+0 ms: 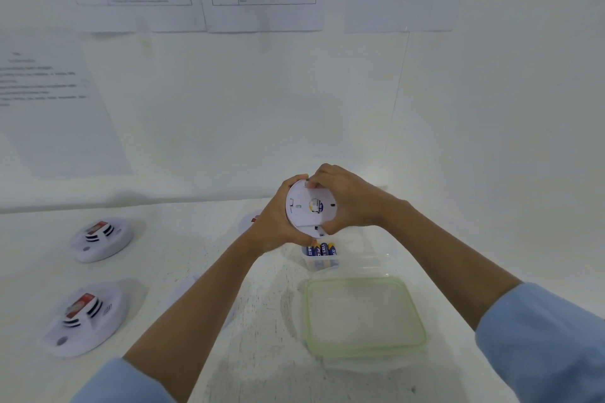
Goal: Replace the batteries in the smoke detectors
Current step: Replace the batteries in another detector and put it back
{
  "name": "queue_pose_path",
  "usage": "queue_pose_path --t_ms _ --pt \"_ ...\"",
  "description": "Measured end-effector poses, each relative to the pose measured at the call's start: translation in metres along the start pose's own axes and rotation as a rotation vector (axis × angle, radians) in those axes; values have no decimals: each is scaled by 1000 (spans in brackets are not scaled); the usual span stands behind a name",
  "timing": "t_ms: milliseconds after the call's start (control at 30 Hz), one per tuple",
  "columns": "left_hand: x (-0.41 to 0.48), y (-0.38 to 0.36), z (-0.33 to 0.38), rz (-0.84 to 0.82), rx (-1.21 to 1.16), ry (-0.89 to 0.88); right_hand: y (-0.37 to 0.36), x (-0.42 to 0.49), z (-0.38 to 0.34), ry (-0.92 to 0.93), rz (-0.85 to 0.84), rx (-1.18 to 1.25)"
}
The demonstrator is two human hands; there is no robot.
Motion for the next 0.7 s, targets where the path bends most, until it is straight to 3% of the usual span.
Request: queue_pose_path --t_ms 700 --pt "-2 -3 5 -39 -10 -7 5 -1 -1 11 -29 3"
Point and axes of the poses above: each hand's wrist, its own x-axis towards the middle knuckle, its own y-axis out of the back of the hand, z = x × y, the point moved 4 cm from there along x, towards the middle knuckle, and after that the axes turned 10 degrees about y, right-handed, at the moved point
